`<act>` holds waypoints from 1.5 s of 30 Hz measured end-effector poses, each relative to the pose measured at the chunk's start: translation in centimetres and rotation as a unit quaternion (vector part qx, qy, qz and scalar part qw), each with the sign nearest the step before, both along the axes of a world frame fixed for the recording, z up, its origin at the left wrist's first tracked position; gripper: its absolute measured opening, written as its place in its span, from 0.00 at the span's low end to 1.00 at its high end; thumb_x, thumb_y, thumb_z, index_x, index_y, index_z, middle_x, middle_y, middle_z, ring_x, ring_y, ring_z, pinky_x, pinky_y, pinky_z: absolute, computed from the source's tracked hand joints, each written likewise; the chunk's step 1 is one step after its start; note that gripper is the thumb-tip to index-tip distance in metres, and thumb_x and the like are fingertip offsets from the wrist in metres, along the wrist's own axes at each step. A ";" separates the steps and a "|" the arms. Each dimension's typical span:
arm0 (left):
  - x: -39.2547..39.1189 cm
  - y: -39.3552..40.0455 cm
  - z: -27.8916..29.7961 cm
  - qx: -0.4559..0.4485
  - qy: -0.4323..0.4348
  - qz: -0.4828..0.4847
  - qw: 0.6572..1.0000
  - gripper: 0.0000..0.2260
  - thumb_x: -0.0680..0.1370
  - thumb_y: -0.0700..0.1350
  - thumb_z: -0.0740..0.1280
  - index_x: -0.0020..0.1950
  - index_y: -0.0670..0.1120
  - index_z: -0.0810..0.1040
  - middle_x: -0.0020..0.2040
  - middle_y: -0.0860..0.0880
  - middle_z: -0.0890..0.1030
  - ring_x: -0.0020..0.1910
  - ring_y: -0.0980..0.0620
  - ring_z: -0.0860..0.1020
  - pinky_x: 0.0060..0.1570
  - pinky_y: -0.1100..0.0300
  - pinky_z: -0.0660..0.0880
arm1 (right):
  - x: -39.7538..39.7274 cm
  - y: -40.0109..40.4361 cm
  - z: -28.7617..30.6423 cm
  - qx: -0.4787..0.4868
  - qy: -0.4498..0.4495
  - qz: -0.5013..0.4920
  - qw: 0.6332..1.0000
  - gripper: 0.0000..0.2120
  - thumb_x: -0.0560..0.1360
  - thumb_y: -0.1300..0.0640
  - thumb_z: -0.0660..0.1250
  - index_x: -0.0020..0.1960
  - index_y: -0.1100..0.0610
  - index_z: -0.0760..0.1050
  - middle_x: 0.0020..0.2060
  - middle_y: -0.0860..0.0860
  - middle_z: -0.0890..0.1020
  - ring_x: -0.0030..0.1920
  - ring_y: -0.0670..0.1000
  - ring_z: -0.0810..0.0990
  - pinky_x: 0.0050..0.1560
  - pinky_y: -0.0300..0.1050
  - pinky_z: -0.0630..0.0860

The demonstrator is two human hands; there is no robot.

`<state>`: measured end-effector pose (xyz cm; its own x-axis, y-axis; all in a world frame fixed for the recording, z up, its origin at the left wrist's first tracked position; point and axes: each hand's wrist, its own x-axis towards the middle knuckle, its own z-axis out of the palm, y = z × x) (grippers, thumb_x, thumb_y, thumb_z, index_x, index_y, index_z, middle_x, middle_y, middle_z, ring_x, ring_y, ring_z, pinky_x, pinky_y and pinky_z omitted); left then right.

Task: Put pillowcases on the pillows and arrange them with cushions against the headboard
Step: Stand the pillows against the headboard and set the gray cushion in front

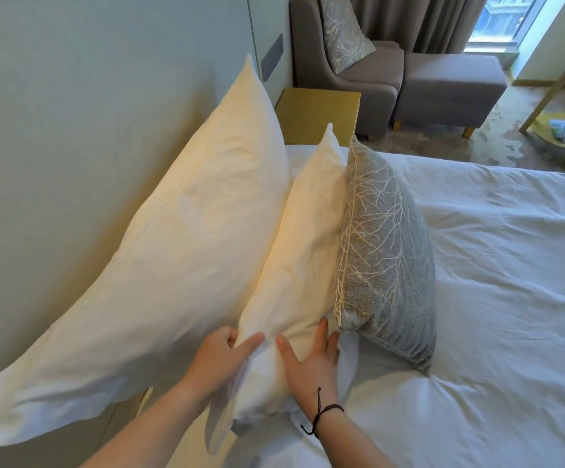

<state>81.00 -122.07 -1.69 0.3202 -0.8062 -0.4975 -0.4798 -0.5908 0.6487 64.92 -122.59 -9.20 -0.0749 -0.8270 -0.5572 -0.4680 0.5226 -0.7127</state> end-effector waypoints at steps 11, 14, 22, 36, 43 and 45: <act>2.7 1.9 -0.3 -0.125 -0.170 -0.040 0.977 0.18 0.80 0.51 0.64 0.33 0.46 0.68 0.26 0.51 0.72 0.29 0.49 0.73 0.30 0.53 0.65 | 1.8 1.0 1.2 -0.156 0.118 0.190 0.962 0.39 0.75 0.29 0.49 0.77 0.41 0.33 0.74 0.44 0.29 0.76 0.50 0.31 0.76 0.55 0.37; 4.7 2.7 0.0 -0.106 -0.297 -0.087 0.945 0.16 0.81 0.55 0.59 0.35 0.52 0.64 0.31 0.49 0.75 0.35 0.40 0.76 0.30 0.53 0.65 | 2.4 1.0 1.6 -0.155 0.127 0.237 0.951 0.40 0.75 0.30 0.52 0.78 0.41 0.37 0.77 0.46 0.32 0.77 0.51 0.32 0.77 0.54 0.40; 3.8 0.8 -0.4 -0.051 -0.340 -0.169 0.924 0.13 0.81 0.58 0.56 0.42 0.51 0.67 0.38 0.50 0.80 0.42 0.44 0.79 0.35 0.53 0.68 | 1.9 -2.8 5.2 -0.122 0.159 0.288 0.936 0.37 0.74 0.35 0.60 0.77 0.49 0.55 0.77 0.55 0.55 0.75 0.58 0.56 0.73 0.55 0.60; -4.1 -24.2 -1.9 -0.038 -0.089 -0.154 0.983 0.18 0.81 0.49 0.57 0.70 0.47 0.62 0.65 0.39 0.74 0.61 0.40 0.75 0.56 0.52 0.71 | -8.4 -19.4 6.2 -0.132 0.246 0.152 0.948 0.38 0.74 0.44 0.65 0.75 0.33 0.46 0.78 0.50 0.36 0.78 0.60 0.38 0.70 0.75 0.48; -6.3 -35.0 -2.8 -0.035 0.101 -0.048 0.993 0.24 0.77 0.47 0.66 0.70 0.44 0.63 0.61 0.40 0.78 0.57 0.41 0.79 0.60 0.50 0.76 | -9.5 -18.5 4.6 -0.146 0.175 0.101 0.968 0.42 0.73 0.54 0.67 0.72 0.27 0.43 0.79 0.46 0.41 0.78 0.54 0.42 0.70 0.73 0.56; -6.6 -37.0 -2.9 -0.067 0.098 -0.047 0.992 0.23 0.77 0.47 0.67 0.70 0.46 0.65 0.56 0.44 0.78 0.49 0.45 0.80 0.52 0.54 0.78 | -10.2 -18.2 4.4 -0.154 0.158 0.098 0.970 0.41 0.73 0.54 0.67 0.71 0.26 0.45 0.79 0.45 0.43 0.79 0.53 0.44 0.70 0.70 0.60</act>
<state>74.43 -159.06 -4.57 0.1492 -0.8908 -0.4291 -0.3859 -0.4520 0.8042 54.75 -140.74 -4.85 -0.0260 -0.9664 -0.2559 -0.7570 0.1861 -0.6263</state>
